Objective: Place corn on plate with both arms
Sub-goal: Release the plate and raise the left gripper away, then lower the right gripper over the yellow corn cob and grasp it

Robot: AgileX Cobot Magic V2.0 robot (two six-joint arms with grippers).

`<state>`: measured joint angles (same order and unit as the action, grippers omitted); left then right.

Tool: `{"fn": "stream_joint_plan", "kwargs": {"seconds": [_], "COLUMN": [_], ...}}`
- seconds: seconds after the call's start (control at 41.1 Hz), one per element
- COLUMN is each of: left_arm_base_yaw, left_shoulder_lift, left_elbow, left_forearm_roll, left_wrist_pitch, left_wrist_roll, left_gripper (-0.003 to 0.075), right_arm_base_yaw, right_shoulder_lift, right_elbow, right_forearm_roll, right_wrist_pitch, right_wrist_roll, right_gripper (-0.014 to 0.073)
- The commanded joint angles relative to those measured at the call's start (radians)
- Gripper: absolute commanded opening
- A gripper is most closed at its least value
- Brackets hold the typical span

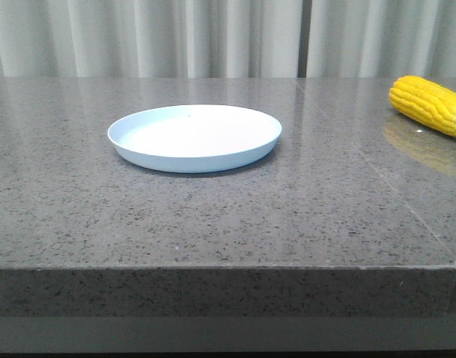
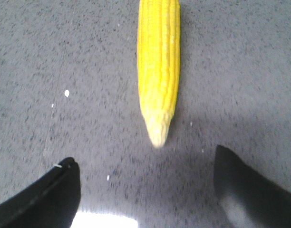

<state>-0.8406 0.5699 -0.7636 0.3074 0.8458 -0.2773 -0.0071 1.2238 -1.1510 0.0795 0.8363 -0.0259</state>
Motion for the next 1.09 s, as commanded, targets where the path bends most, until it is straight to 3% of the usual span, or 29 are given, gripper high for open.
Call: {"fn": "stream_joint_plan", "kwargs": {"seconds": [0.0, 0.535, 0.924, 1.07], "left_arm_base_yaw": [-0.006, -0.006, -0.006, -0.006], "left_shoulder_lift": [0.003, 0.003, 0.003, 0.003], "left_elbow": [-0.024, -0.024, -0.024, -0.024], "left_forearm_roll": [0.018, 0.018, 0.018, 0.018], "left_wrist_pitch": [-0.08, -0.08, -0.08, -0.08], "left_wrist_roll": [-0.011, -0.011, -0.011, -0.011], "left_gripper": [0.0438, 0.0438, 0.0438, 0.0438], "right_arm_base_yaw": [-0.005, -0.005, -0.005, -0.005], "right_shoulder_lift": [0.067, 0.501, 0.627, 0.632], "right_elbow": [-0.097, -0.43, -0.477, -0.477], "right_forearm_roll": [0.002, -0.043, -0.009, -0.009], "right_wrist_pitch": [-0.049, 0.0, -0.013, -0.005], "right_wrist_roll": [-0.008, -0.009, -0.009, -0.009], "right_gripper": [0.0601, 0.0605, 0.06, 0.0493]}}
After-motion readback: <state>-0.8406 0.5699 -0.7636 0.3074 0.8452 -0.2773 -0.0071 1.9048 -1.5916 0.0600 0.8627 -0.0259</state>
